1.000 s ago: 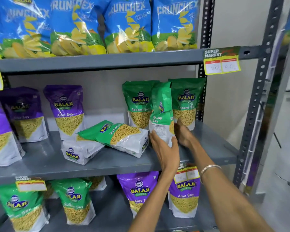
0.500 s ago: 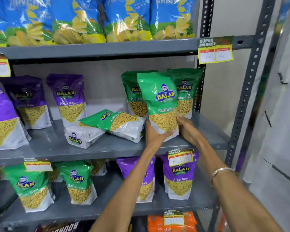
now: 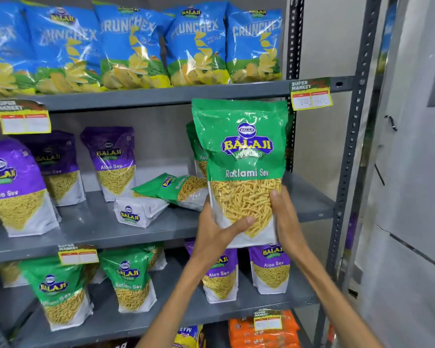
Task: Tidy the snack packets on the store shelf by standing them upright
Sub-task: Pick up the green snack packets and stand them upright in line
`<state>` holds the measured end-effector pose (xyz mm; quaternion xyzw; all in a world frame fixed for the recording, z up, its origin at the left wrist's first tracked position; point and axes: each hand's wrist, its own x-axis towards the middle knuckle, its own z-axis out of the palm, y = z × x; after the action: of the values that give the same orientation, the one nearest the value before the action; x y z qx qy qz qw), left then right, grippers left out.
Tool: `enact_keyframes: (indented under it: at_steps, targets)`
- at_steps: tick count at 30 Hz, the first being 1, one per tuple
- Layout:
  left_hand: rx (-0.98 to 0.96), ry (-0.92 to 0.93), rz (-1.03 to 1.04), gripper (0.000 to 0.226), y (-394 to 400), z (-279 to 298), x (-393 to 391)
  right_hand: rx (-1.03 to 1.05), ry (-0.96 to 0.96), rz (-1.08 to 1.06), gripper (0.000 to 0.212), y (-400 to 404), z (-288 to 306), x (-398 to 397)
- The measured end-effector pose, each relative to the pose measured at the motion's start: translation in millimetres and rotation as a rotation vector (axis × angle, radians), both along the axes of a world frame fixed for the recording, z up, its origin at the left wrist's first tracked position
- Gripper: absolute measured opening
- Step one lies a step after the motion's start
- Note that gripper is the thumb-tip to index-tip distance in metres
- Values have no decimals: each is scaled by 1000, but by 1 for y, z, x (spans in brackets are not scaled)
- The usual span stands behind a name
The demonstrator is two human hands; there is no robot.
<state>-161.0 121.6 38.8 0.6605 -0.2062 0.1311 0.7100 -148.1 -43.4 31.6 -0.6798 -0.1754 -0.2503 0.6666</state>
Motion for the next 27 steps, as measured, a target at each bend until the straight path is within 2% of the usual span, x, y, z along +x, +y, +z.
enact_keyframes:
  at_steps: [6,13,16,20,27]
  targets:
    - [7,-85,17,84,24,23,-47,78,-179,78,48,23,35,-56]
    - [15,-106,23,84,22,26,-52,60,-137,108,54,17,38,-63]
    - [53,-103,32,79,14,12,-33,-91,-66,138,78,0,26,-52]
    - [158,-55,-6,85,-9,-22,15,-167,41,113,67,-34,-2,-12]
    - [301,30,-32,78,-75,-47,122,-50,136,-8,71,-89,-24,87]
